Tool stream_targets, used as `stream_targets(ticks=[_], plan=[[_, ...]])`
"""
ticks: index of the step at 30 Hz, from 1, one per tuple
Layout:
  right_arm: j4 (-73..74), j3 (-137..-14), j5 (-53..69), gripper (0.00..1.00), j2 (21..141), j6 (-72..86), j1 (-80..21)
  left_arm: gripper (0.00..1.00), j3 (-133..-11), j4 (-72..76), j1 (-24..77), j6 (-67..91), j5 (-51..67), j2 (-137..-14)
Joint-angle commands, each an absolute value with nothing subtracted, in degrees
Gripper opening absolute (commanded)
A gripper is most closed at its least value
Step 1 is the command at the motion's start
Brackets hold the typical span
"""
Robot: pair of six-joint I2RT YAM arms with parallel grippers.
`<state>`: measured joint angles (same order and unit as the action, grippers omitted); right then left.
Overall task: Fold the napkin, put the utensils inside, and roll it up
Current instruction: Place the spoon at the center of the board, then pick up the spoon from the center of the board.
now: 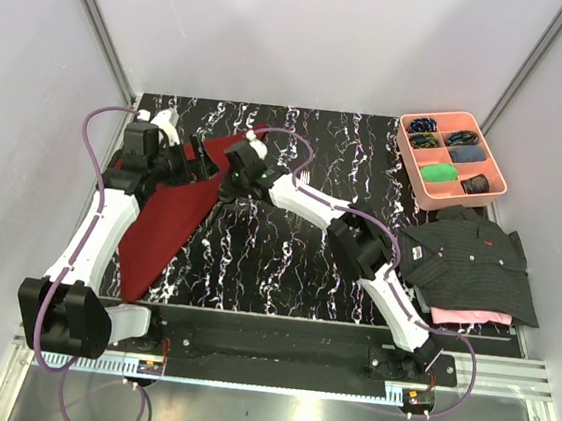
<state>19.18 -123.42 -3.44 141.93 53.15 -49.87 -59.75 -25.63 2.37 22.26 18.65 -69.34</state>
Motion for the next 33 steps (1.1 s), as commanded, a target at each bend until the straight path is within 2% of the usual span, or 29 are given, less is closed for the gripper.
stream_targets(ticks=[1,3,7,14,19,25,33], plan=[[18.1,-109.3,-10.4,0.03,132.4,52.2,-48.3,0.93,-59.1,-24.3,3.1,20.5,14.3,-68.6],[14.4,-102.7,-10.6,0.07,125.4,50.8,-46.2,0.92,-58.7,-24.4,4.6,19.3,10.8,-69.3],[11.7,-87.8,-12.9,0.29,110.7,45.9,-42.7,0.86,-58.7,-24.6,8.7,17.4,9.3,-74.7],[8.7,-69.9,-8.0,0.44,90.0,41.1,-32.8,0.7,-62.7,-23.0,10.3,11.0,6.3,-88.2],[8.2,-63.1,-5.3,0.48,79.7,38.8,-29.0,0.63,-61.9,-22.5,11.1,7.8,5.5,-91.6],[7.2,-60.6,-1.3,0.48,77.4,38.3,-26.0,0.5,-62.3,-22.2,12.3,6.2,1.1,-94.5],[6.4,-60.5,1.9,0.48,79.2,38.5,-24.3,0.49,-63.3,-22.2,14.7,4.4,0.3,-99.2]])
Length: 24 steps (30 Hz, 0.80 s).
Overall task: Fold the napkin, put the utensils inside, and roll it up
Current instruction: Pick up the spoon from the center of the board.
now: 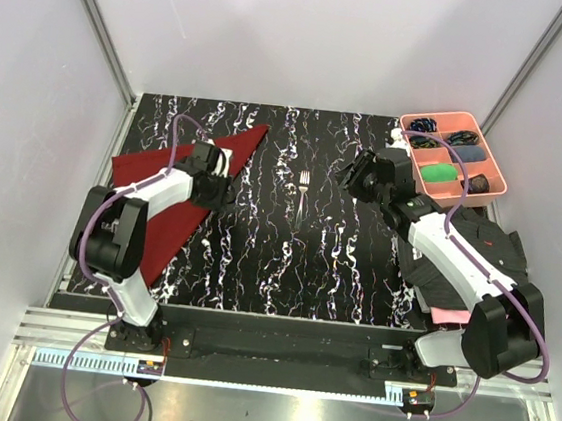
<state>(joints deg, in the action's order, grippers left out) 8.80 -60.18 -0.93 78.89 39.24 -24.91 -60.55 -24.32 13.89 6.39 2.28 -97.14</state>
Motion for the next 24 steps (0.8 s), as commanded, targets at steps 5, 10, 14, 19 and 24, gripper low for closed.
stream_targets(ticks=[5,10,14,19,24], plan=[[6.1,-60.2,2.3,0.48,79.2,38.7,-24.2,0.45,-66.3,-22.6,14.6,3.1,-1.6,-102.1],[6.1,-59.9,2.4,0.48,78.2,38.9,-23.8,0.38,-67.5,-23.5,14.6,3.0,-2.7,-104.8],[6.1,-59.4,2.1,0.47,77.5,39.0,-23.3,0.35,-66.9,-24.1,15.1,3.1,-4.6,-105.1],[6.0,-59.2,2.1,0.48,77.3,39.5,-23.2,0.34,-65.1,-23.9,16.1,3.9,-4.3,-105.2],[5.7,-59.3,2.6,0.48,77.3,39.6,-23.2,0.32,-64.9,-24.7,18.5,4.0,-5.4,-105.8]])
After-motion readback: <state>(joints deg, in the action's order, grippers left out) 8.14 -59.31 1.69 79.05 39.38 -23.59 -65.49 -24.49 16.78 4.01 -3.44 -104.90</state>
